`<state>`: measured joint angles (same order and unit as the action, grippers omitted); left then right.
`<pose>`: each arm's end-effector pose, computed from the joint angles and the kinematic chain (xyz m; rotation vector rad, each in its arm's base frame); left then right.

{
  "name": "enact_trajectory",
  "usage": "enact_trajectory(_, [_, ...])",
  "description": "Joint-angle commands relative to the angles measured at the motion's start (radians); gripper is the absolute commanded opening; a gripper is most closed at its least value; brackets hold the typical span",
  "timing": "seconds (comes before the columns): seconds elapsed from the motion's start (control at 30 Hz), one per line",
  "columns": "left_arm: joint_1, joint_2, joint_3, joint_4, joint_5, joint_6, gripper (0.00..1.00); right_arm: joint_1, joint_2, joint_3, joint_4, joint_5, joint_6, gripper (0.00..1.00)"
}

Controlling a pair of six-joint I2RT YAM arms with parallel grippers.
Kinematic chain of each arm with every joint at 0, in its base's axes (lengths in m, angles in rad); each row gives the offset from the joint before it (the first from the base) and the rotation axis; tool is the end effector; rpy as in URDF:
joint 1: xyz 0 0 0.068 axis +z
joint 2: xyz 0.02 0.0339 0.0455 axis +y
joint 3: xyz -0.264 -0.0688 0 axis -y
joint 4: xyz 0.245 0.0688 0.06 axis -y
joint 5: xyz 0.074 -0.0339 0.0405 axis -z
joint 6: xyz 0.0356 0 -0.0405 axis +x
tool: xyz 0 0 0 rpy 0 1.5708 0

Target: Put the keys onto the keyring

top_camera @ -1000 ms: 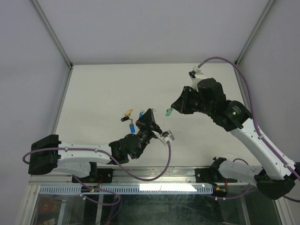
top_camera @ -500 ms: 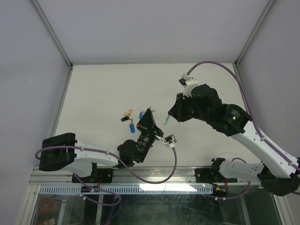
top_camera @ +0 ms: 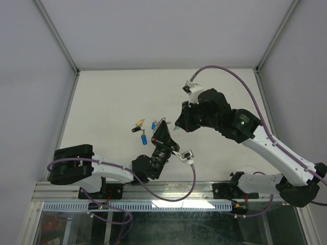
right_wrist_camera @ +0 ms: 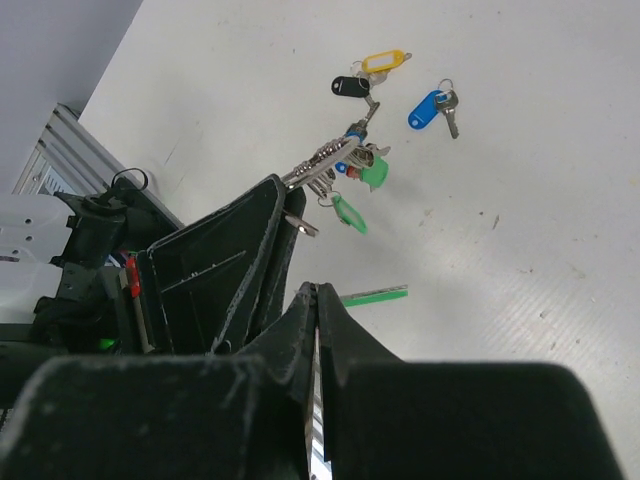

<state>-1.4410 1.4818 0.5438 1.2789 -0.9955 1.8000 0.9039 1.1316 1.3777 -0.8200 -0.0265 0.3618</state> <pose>0.0656 -0.2716 0.2456 1.1909 0.8254 0.9043 0.1371 0.1756 0.4108 -0.6165 2.1579 0.7464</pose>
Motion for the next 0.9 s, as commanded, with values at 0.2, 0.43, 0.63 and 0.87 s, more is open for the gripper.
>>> enact_trajectory(0.2, [-0.013,-0.012,0.003,0.064,-0.003,0.008,0.0,0.009,0.088,0.104,0.069,-0.065,-0.044,0.0])
enact_trajectory(0.43, [-0.015,-0.015,0.004,0.036,-0.006,-0.012,0.0,0.015,0.11,0.127,0.082,-0.068,-0.046,0.0])
enact_trajectory(0.63, [-0.014,-0.014,0.004,0.025,-0.006,-0.019,0.0,0.021,0.126,0.133,0.083,-0.063,-0.046,0.0])
enact_trajectory(0.87, [-0.015,-0.015,0.004,0.024,-0.006,-0.021,0.0,0.025,0.149,0.145,0.062,-0.033,-0.047,0.0])
